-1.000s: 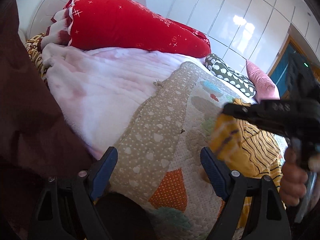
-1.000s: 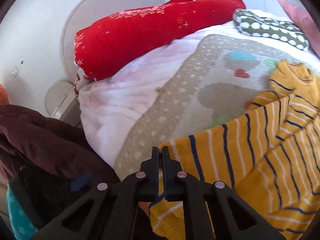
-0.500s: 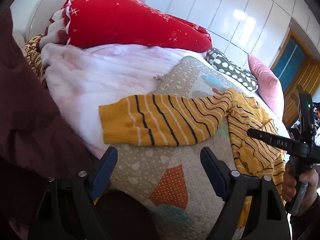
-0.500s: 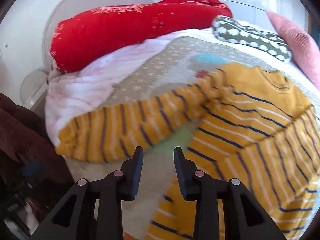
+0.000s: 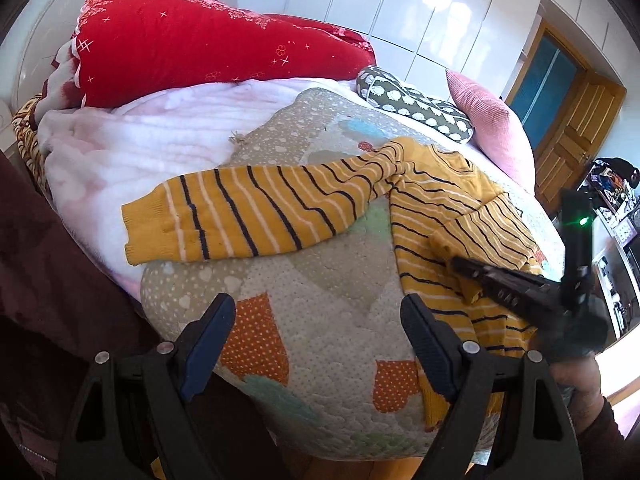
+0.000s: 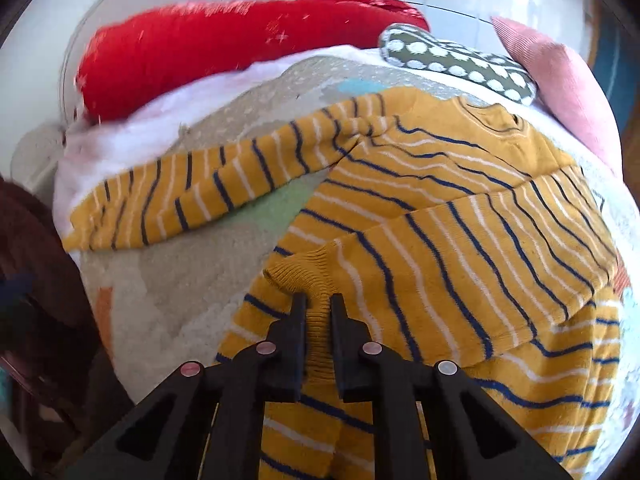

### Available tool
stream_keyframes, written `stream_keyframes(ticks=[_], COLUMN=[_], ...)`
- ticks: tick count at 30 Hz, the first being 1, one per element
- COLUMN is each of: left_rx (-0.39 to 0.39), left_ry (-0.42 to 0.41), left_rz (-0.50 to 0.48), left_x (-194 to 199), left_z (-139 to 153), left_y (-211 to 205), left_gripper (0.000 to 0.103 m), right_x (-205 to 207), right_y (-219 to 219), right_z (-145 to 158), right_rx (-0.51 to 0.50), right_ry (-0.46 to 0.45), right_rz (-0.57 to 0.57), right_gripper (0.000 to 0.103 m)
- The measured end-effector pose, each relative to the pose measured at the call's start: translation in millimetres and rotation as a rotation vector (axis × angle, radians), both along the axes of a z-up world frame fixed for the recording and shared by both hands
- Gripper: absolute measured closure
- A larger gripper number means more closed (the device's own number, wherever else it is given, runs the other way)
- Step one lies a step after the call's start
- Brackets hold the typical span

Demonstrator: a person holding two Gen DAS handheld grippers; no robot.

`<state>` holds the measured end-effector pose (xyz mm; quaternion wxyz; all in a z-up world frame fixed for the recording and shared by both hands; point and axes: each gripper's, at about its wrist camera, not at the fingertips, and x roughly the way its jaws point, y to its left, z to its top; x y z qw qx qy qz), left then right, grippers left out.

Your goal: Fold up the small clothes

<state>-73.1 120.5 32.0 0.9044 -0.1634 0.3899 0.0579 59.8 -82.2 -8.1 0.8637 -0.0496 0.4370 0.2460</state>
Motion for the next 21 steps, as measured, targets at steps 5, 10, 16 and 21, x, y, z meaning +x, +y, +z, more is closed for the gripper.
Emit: stream_keyframes(ticks=[5,10,16,21], left_rx=[-0.058,-0.086,-0.164,-0.225], left_ry=[0.024,0.07,0.162,0.21], left_rz=[-0.079,-0.143,-0.221,-0.301], left_x=[9,19,38,52], left_z=[-7,-23,-50,-72], left_y=[-23,-52,-79,-97], left_gripper=[0.019,0.019,0.019,0.019], right_x=[9,12,-33,-60], right_y=[-112,-259,-343,-308], right_z=[37,43,37,3], right_rx=[0.105,-0.05,-0.056,0.232], right_ry=[-0.07,-0.114,-0.083,0.085], right_rz=[-0.31,-0.811,-1.098,-0.741], right_gripper=[0.095,0.095,0.075,0.06])
